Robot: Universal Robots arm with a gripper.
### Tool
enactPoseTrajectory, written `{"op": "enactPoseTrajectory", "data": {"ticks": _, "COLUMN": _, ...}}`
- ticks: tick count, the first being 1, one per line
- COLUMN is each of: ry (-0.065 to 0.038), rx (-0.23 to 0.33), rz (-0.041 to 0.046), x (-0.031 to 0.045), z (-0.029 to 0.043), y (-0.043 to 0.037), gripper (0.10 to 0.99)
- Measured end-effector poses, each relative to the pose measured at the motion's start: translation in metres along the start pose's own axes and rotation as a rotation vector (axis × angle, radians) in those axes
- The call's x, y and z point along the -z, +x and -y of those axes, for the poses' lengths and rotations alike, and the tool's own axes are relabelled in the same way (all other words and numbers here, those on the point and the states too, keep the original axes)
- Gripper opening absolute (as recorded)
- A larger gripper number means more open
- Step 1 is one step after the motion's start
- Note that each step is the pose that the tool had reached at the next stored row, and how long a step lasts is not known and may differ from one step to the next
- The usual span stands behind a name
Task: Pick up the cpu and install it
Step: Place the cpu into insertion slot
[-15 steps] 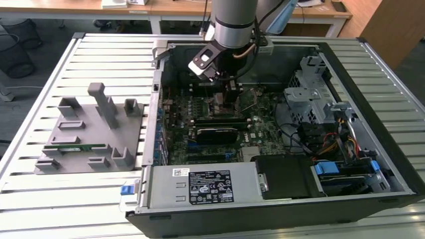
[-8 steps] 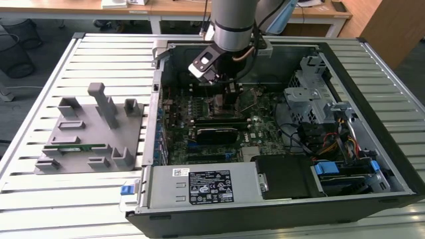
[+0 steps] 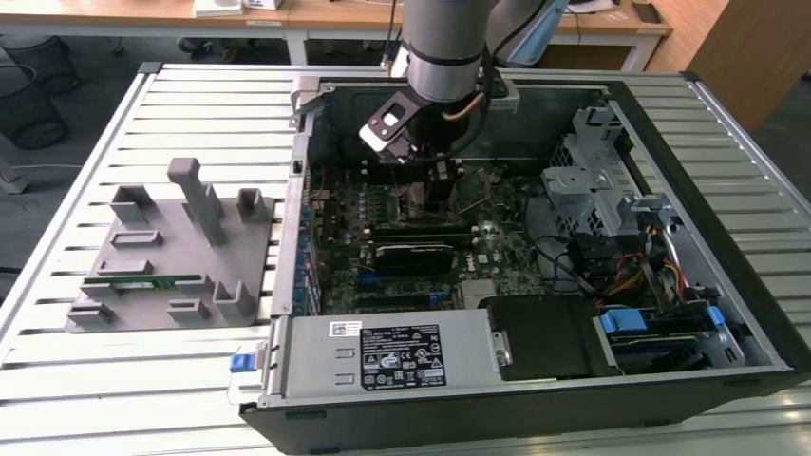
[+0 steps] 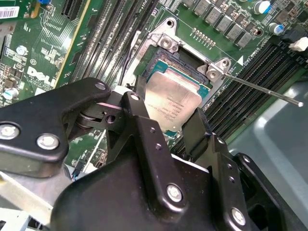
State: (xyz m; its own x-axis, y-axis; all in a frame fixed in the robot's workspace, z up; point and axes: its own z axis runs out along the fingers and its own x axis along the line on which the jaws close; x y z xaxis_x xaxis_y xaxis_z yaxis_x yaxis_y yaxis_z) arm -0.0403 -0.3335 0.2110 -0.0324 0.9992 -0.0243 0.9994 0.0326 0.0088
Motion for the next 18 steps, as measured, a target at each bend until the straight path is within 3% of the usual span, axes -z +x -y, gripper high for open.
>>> {"op": "enactPoseTrajectory", "data": {"ticks": 18, "ry": 0.000, "rx": -0.014, "rz": 0.0002, "x": -0.0125, "z": 0.0005, "y": 0.0009, "gripper": 0.541}}
